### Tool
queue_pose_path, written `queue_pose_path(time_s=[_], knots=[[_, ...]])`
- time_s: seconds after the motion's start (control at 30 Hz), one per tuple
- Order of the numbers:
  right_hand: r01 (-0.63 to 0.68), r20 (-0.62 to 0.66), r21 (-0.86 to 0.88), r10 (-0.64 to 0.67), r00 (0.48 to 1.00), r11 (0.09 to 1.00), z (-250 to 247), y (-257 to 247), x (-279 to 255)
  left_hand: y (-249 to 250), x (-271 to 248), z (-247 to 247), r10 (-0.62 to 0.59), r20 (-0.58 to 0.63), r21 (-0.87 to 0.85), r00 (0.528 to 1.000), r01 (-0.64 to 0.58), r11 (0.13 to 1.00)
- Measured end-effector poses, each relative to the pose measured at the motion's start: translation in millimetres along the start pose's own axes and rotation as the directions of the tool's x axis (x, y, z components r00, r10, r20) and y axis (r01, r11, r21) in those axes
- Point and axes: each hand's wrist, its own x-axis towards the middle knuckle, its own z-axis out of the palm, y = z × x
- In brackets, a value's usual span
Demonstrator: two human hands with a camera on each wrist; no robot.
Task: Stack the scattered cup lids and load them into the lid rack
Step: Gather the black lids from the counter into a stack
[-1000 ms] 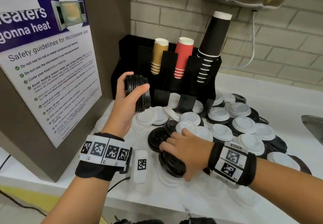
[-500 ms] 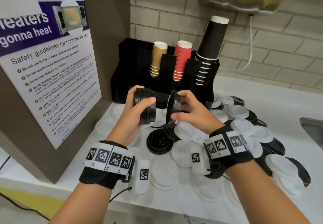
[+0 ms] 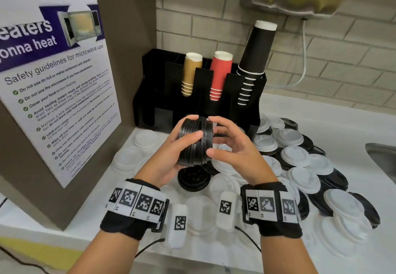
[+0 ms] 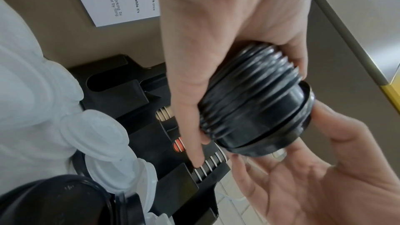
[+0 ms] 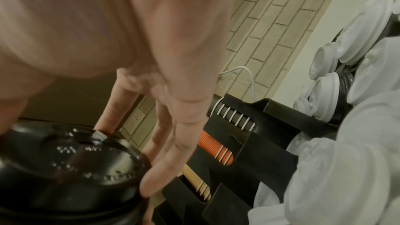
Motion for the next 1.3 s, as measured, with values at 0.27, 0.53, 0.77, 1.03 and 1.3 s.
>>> queue_pose_path(time_s=[0.27, 0.53, 0.77, 1.03, 1.3], knots=[[0.037, -0.024, 0.052, -0.036, 0.999, 0.998, 6, 1, 1, 0, 3, 4, 0.028, -0.048, -0.033, 0.998, -0.030, 0.999], [0.059, -0.024, 0.052, -0.058, 0.998, 0.997, 13, 1, 5, -3, 4, 4, 0.065, -0.090, -0.053, 0.994, -0.070, 0.996], [-0.064, 0.125, -0.580, 0.166, 0.978, 0.812, 18, 0, 42, 8, 10, -17, 0.152, -0.324, -0.013, 0.934, -0.165, 0.986], [0.316, 0.312, -0.943, 0.607, 0.731, 0.104, 65, 18, 66, 21, 6, -35, 0.172, -0.391, 0.012, 0.904, -0.182, 0.983], [0.370, 0.341, -0.925, 0.617, 0.709, 0.086, 65, 32, 72, 28, 2, -40, 0.179, -0.388, 0.021, 0.904, -0.185, 0.982]])
